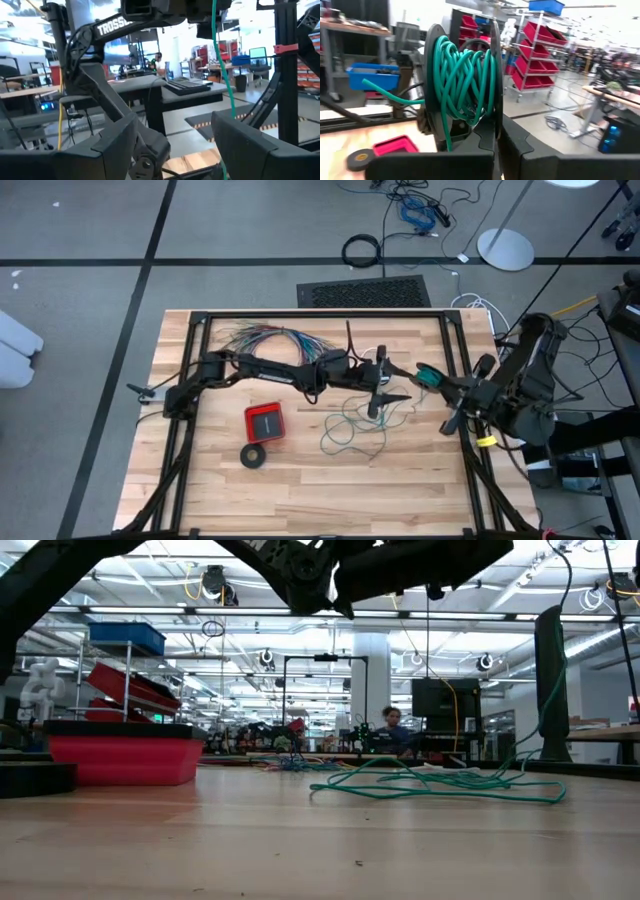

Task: Coil cords
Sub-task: Coil the green wire onto the spool

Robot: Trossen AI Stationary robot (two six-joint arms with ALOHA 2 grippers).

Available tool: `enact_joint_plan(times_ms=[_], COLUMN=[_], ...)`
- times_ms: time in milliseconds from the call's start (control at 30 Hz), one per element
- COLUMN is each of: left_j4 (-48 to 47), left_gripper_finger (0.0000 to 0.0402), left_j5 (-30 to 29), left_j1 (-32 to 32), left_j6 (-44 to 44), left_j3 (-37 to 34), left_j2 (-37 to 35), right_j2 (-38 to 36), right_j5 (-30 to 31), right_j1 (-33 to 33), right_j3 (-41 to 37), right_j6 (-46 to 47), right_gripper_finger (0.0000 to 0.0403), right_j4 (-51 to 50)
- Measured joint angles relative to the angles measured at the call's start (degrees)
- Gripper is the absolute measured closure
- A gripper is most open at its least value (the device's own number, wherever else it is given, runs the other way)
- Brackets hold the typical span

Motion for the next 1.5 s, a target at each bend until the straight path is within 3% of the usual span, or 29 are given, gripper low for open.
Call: enact_joint_plan(times_ms=[267,433,633,1033,1233,1500], left_j4=[0.09,-0.22,-1.77,-7.8,-11.91,-16.72], left_gripper_finger=[0.014,0.014,0.014,0.014,0.014,0.014], left_j5=[-4.28,-3.72,-2.49,-6.87,0.66,6.42], left_j1=[-0.34,-0.22,-0.42,3.68,4.74,4.96], left_j6=[-3.29,-3.41,-4.9,-3.45,-4.81,-8.13], left_j3=[0.49,0.51,0.54,0.58,0.6,0.63], left_j2=[-0.02,-0.02,-0.02,-1.14,-3.1,-5.51], right_j2=[1.27,1.33,1.35,1.35,1.35,1.37], right_j5=[-0.13,-0.13,-0.19,-0.15,-0.12,-0.11], right_j1=[-6.07,-8.03,-9.45,-9.65,-10.45,-11.4], right_j3=[0.0,0.0,0.0,0.0,0.0,0.0], right_j6=[-0.07,0.1,-0.31,-1.93,-3.57,-3.87], right_gripper_finger=[0.0403,0.0403,0.0403,0.0403,0.0403,0.0403], right_j4=[-0.01,0.07,0.13,0.07,-0.29,-1.61])
